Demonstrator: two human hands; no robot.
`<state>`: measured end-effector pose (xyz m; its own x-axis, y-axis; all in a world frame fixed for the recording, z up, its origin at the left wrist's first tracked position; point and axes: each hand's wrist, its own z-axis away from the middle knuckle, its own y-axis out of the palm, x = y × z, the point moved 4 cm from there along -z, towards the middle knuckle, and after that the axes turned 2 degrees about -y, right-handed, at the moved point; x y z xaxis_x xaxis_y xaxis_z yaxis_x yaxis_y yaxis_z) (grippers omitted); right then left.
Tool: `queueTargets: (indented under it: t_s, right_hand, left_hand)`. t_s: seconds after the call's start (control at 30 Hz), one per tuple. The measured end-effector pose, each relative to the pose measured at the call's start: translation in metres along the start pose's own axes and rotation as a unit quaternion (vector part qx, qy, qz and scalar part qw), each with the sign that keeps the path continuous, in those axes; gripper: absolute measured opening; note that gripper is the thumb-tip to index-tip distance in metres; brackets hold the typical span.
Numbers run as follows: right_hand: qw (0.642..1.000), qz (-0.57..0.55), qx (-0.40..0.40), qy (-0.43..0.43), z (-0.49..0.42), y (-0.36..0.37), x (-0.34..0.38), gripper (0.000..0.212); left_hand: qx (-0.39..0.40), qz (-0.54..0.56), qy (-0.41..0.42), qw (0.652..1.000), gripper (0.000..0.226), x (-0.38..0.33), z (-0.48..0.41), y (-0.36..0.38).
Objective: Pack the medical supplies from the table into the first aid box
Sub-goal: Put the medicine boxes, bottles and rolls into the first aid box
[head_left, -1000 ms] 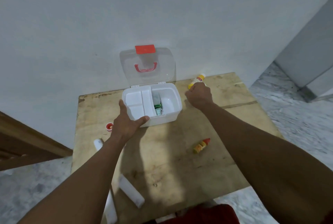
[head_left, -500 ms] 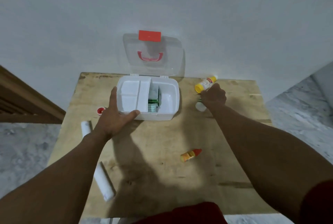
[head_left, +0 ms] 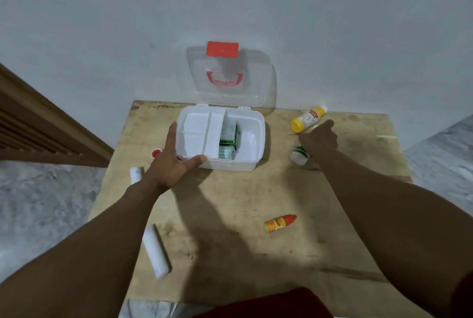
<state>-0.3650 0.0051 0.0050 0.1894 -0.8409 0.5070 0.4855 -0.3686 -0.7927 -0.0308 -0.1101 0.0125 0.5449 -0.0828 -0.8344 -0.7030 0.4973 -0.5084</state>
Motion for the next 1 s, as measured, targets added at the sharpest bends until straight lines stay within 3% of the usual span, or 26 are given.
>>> queueTargets:
  t_s: [0.27,0.6,1.0]
  right_hand:
    - [0.994,-0.061,-0.019,-0.089,0.052,-0.013,-0.001,0.058]
    - [0.939,-0.16,-0.105,-0.287,0.146,-0.051,0.062,0.063]
    - [0.929,-0.119,-0.064,-0.344,0.148,0.0,0.109,0.06]
  left_hand:
    - [0.018,0.02,0.015,1.0,0.098,0.004,0.001,-0.001]
    - [0.044,0.088,0.047,0.994,0.105,0.017,-0.004,-0.004]
    - [0.026,0.095,0.056,0.994,0.109,0.021,-0.01,-0.008]
